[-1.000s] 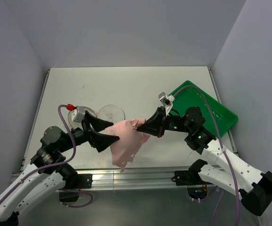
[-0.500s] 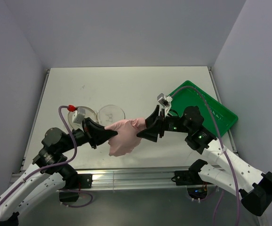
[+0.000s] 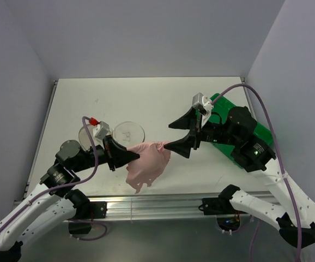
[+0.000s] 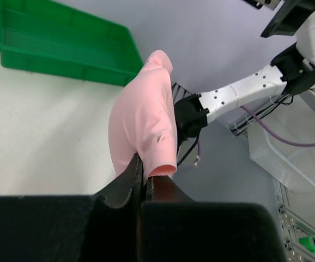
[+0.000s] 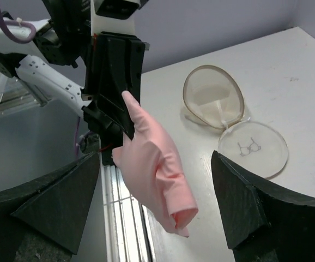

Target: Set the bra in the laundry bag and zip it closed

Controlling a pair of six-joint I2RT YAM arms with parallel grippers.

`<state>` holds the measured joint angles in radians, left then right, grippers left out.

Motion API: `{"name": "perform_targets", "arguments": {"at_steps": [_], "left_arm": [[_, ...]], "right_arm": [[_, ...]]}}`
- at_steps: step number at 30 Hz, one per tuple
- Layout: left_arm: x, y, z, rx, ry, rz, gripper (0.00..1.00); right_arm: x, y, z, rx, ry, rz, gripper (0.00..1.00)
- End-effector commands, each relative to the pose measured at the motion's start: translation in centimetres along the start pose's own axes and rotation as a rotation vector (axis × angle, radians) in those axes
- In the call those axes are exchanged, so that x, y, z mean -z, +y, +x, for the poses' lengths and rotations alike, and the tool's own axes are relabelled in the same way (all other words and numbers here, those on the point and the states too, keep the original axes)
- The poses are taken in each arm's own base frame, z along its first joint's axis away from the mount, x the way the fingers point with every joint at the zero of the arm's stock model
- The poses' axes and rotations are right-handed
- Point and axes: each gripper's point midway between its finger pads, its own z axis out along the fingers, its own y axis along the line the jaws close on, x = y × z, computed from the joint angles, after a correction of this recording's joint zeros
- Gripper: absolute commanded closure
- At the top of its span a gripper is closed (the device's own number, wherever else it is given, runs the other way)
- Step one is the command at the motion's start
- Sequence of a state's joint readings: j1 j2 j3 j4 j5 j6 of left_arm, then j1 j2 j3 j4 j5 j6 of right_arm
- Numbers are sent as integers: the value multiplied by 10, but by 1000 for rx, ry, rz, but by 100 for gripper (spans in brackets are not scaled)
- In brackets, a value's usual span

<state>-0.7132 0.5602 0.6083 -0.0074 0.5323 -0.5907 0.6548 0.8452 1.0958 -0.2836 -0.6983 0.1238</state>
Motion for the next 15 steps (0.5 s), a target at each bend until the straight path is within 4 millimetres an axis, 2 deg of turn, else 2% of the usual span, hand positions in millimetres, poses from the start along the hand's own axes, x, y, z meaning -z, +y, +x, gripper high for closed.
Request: {"name": "perform_targets", "arguments": {"at_steps": [1,7,11,15], "left_arm": [[1,-13,-9,-37,31,28,100],[-1,-7,-9,-45,54,-8,100],[-2,-12,-10,-57,73,24,100],[-1,-14,-11,-72,81,29,100]], "right_arm": [[-18,-5,18,20,129,-34,9],[-48,8,51,43,257,-88,7],[-57,7,75,20,312,-92,5],[-66,16,96,-16,370,-156,5]]}}
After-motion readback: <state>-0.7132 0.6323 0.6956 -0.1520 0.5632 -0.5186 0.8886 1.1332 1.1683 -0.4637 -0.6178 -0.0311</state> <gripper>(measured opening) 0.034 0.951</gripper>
